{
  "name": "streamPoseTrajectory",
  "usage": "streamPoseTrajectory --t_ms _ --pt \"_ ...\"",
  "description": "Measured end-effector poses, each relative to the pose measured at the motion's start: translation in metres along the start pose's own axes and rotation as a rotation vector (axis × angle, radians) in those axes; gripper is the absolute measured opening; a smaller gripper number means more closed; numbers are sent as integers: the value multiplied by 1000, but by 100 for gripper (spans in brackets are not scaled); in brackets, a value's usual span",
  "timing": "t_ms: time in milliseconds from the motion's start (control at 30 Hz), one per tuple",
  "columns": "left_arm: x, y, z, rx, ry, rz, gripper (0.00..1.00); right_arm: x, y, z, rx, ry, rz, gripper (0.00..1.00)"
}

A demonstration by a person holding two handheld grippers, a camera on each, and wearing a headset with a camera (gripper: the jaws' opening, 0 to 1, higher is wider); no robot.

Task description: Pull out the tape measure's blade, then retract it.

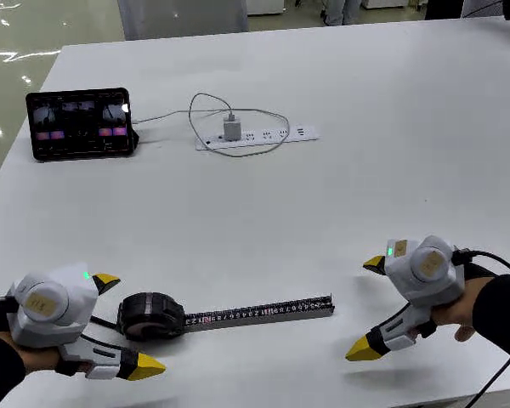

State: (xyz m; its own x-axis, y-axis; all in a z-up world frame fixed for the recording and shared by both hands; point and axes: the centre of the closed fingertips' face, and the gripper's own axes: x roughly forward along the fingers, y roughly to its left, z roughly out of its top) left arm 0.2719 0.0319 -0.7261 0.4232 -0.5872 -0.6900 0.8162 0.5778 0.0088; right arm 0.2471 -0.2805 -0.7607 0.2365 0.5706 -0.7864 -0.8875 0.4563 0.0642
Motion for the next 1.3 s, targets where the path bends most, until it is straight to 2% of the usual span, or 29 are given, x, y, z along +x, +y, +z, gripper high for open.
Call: streamPoseTrajectory --t_ms 100,167,233,333,433,533,633,733,800,1033,1167,1200,1300 --pt "-7 4 2 -22 -39 41 99 -6 -5 1 52 -46 -64 99" --pt "-12 9 2 -32 -70 76 99 -12 -3 4 77 -96 -88 99" --pt "-18 11 0 -44 -97 102 99 -17 -5 -2 82 -92 -126 99" --pt "-26 15 -4 -96 -130 129 99 -27 -9 -3 112 -130 -174 99" --pt "-33 17 -8 -115 -141 148 99 -38 -11 -4 124 -157 -218 99" --pt "-38 15 -9 -116 -161 158 99 -45 -9 -8 133 -173 -229 99" --pt "-41 13 -14 -147 -160 162 99 -50 -10 -15 145 -177 -254 99" --pt "-44 14 -22 -160 -152 202 99 -55 -9 -19 149 -191 -276 99" --pt "-46 14 -25 -182 -161 210 99 -56 -9 -21 165 -196 -283 99" --pt "-54 11 -34 -198 -178 257 99 -62 1 -24 192 -219 -295 99" --pt "-63 9 -42 -183 -161 286 99 -66 3 -32 197 -205 -307 99" --pt "-65 9 -43 -199 -159 289 99 -68 4 -32 198 -211 -310 99" --pt "-71 8 -45 -202 -172 299 99 -73 9 -33 207 -221 -309 99"
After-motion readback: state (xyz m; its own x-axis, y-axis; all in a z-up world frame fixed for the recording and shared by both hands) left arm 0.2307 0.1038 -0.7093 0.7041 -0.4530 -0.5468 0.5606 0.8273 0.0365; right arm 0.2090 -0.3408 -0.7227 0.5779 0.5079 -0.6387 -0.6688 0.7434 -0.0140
